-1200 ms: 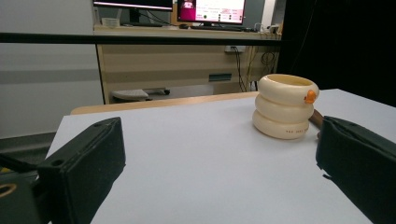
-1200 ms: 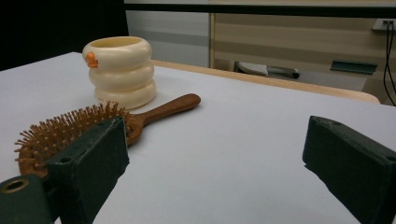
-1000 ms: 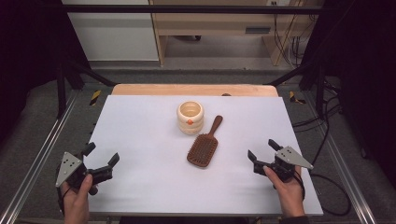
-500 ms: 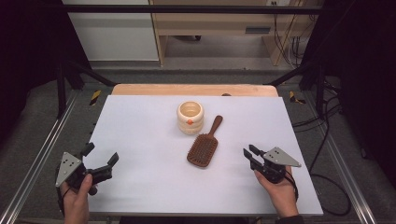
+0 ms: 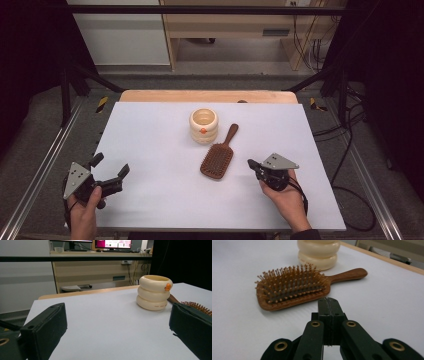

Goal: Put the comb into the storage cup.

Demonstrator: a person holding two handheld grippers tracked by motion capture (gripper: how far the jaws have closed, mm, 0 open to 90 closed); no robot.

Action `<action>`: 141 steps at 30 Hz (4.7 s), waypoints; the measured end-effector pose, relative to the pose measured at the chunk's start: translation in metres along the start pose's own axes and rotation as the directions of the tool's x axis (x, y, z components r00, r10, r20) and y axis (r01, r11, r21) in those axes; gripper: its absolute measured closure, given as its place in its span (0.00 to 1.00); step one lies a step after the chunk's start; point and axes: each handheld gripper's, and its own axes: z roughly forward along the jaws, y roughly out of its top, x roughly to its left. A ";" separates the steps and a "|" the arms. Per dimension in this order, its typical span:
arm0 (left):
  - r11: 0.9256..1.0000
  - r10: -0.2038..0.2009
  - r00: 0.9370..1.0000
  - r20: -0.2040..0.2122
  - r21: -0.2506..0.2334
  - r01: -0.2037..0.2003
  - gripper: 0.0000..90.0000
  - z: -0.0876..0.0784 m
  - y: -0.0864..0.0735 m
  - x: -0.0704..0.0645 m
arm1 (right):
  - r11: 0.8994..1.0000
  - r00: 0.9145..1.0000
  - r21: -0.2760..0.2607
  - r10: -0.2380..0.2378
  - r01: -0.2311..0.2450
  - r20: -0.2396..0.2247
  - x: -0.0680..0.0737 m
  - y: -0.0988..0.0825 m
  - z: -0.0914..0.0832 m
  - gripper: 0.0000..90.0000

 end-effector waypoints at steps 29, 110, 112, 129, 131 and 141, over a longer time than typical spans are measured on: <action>1.000 0.000 1.000 -0.009 0.004 0.000 0.02 -0.001 0.000 0.001 | 0.971 0.981 0.191 -0.115 0.144 -0.156 0.042 0.014 0.043 1.00; 1.000 -0.006 1.000 0.003 0.008 0.006 0.02 0.000 0.000 0.003 | 0.957 0.964 0.210 -0.152 0.198 -0.217 0.075 0.046 0.118 1.00; 1.000 -0.006 1.000 0.004 0.009 0.006 0.02 0.000 0.000 0.003 | 0.957 0.964 0.210 -0.153 0.200 -0.219 0.075 0.046 0.118 1.00; 1.000 -0.005 1.000 0.003 0.009 0.005 0.02 0.000 0.000 0.002 | 0.978 0.973 0.142 -0.122 0.151 -0.196 0.051 0.061 0.079 1.00; 1.000 -0.005 1.000 0.003 0.009 0.005 0.02 0.000 0.000 0.003 | 0.981 0.978 0.131 -0.116 0.140 -0.175 0.038 0.064 0.070 1.00; 1.000 0.000 1.000 0.004 0.012 0.000 0.02 0.001 -0.001 0.001 | 0.982 0.993 0.169 -0.074 0.088 -0.088 -0.012 0.055 0.051 0.97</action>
